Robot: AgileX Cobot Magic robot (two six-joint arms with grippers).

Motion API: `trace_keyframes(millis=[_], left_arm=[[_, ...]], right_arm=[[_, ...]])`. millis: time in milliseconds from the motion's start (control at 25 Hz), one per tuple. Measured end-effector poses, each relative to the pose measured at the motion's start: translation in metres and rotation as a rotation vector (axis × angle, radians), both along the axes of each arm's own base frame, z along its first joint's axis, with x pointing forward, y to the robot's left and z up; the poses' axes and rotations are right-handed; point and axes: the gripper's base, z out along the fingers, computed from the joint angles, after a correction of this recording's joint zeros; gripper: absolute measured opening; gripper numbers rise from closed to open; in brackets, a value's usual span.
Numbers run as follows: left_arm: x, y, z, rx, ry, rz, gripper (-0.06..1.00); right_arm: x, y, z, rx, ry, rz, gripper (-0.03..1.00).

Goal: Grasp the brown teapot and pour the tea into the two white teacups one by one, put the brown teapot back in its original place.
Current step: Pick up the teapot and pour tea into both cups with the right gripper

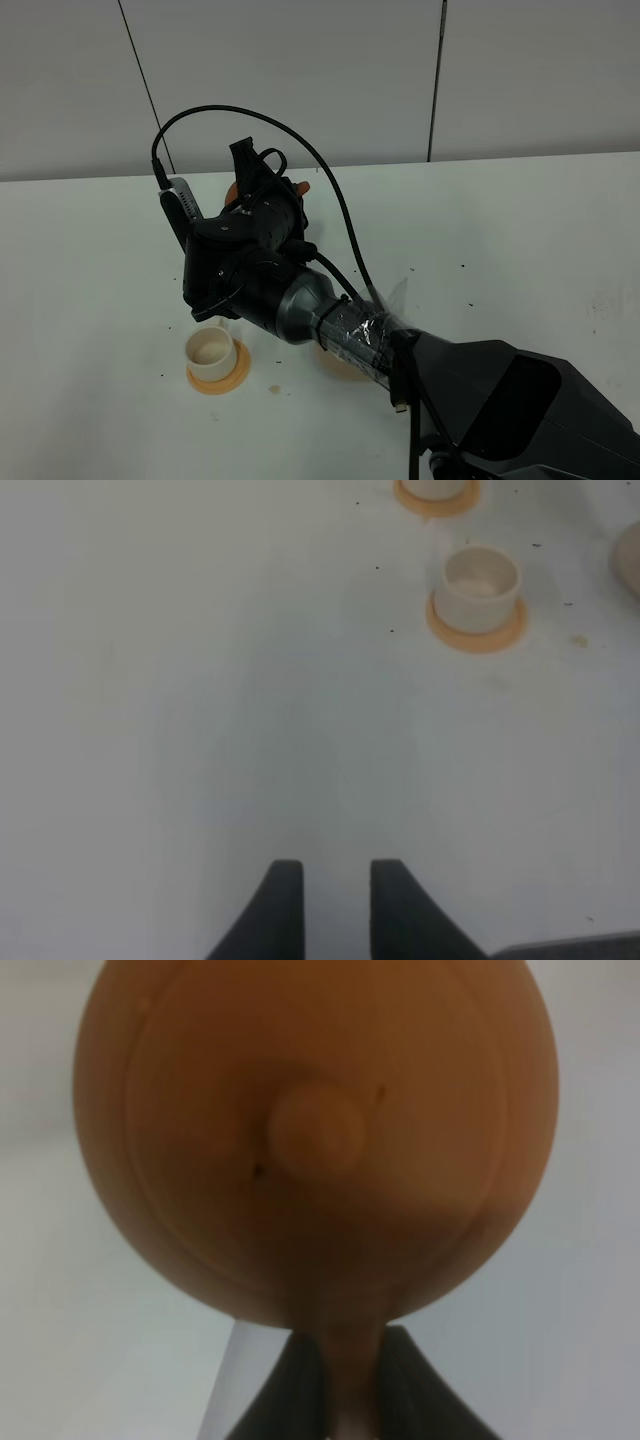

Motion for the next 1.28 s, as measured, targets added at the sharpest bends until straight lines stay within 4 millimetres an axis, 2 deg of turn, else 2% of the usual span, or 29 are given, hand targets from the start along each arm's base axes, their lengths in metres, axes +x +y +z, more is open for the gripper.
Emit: trace_keyframes(millis=[1280], left_arm=[[0.0000,0.0000,0.0000,0.000,0.000,0.000,0.23]], right_arm=[[0.0014,0.0006,0.0009,-0.004,-0.011,0.017,0.10]])
